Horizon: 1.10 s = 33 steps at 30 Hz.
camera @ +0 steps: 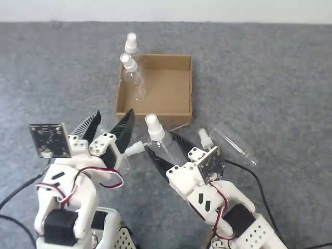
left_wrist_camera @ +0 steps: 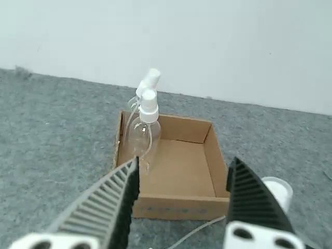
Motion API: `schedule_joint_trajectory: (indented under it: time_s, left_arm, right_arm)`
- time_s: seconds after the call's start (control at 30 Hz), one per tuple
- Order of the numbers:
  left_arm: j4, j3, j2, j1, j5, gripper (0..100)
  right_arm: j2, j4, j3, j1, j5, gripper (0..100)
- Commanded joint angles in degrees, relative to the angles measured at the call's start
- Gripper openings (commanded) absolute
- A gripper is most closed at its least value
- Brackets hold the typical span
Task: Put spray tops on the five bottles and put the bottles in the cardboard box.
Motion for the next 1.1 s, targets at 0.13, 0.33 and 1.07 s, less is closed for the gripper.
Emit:
schedule_joint_trajectory:
  time_s: [0.13, 0.33, 1.07]
  left_arm:
    - [-6.24, 6.20, 0.70, 0.53, 0.70, 25]
    - [-8.09, 9.27, 0.79, 3.16, 0.44, 25]
    - [-2.46, 5.85, 0.26, 6.77, -2.20, 21]
  right_arm:
    - [-1.01, -1.71, -3.87, 0.13, 1.05, 0.6]
    - [-1.01, -1.19, -3.96, -4.09, 2.37, 0.6]
    - [-0.84, 1.01, -3.60, -4.70, 4.40, 0.6]
